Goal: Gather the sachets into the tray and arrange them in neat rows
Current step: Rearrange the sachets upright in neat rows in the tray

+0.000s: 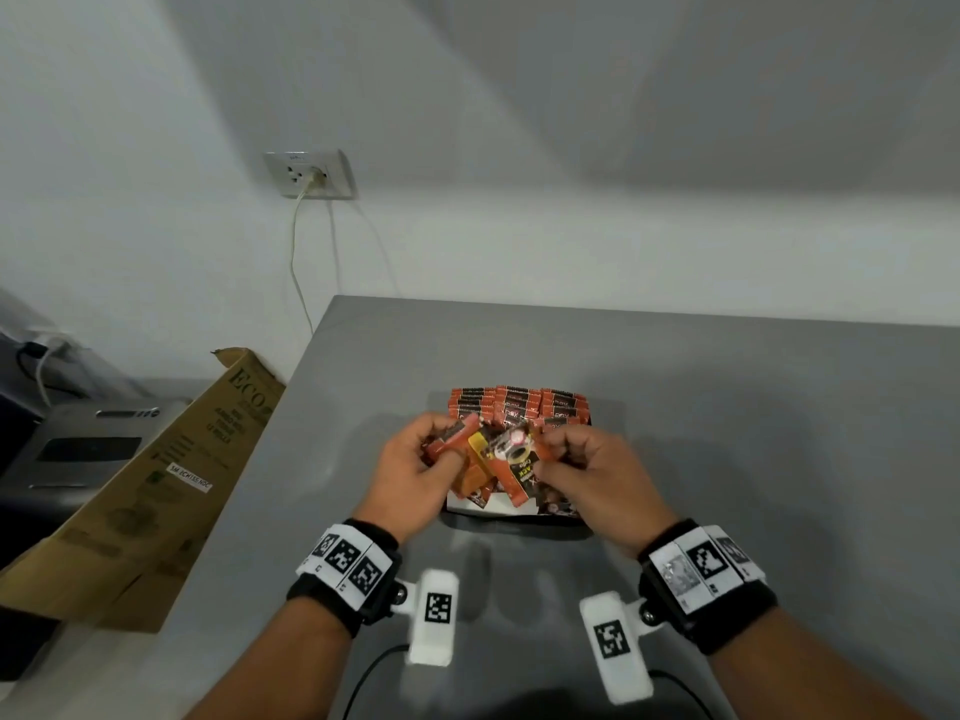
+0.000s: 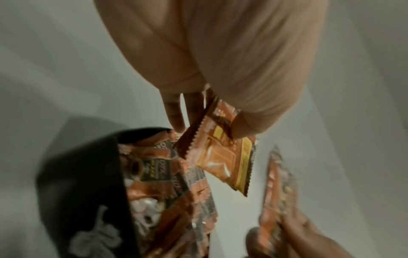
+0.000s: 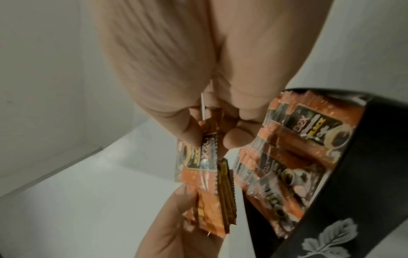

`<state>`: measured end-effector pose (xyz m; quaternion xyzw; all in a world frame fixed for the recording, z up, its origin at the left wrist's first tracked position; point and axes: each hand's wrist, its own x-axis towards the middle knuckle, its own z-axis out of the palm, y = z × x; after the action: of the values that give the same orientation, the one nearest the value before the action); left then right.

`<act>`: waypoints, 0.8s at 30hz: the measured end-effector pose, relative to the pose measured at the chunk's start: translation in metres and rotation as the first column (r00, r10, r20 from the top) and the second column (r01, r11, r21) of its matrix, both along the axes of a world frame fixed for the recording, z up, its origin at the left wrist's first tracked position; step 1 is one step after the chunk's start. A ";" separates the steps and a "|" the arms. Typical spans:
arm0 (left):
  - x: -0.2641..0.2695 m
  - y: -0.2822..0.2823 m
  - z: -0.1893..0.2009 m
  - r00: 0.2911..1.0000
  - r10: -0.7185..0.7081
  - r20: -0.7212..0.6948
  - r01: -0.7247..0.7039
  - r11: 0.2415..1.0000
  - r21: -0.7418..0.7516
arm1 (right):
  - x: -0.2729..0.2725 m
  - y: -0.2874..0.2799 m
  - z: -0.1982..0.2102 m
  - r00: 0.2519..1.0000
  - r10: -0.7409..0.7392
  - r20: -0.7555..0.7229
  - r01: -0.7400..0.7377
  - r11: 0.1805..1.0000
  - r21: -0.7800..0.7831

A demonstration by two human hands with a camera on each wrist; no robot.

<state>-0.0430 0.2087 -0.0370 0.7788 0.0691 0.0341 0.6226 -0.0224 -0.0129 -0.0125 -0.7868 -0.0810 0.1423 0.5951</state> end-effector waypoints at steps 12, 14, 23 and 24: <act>0.011 -0.045 0.026 0.978 -0.063 -0.197 -0.103 0.676 -0.729 | 0.002 0.038 0.001 0.977 -0.136 0.165 0.151 0.985 -0.081; 0.010 -0.045 0.025 0.980 -0.072 -0.184 -0.094 0.647 -0.757 | 0.003 0.040 0.003 0.968 -0.131 0.212 0.160 0.979 -0.126; 0.008 -0.044 0.027 0.971 -0.126 -0.203 -0.074 0.650 -0.757 | 0.008 0.032 0.021 0.780 0.499 0.377 -0.265 0.809 -0.524; 0.006 -0.045 0.027 0.968 -0.159 -0.193 -0.049 0.635 -0.771 | 0.011 0.033 0.021 0.769 0.528 0.360 -0.276 0.783 -0.558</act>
<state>-0.0366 0.1634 -0.0101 0.4386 0.1288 -0.1131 0.8822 -0.0119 0.0196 0.0081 -0.8787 -0.3664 0.0777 0.2960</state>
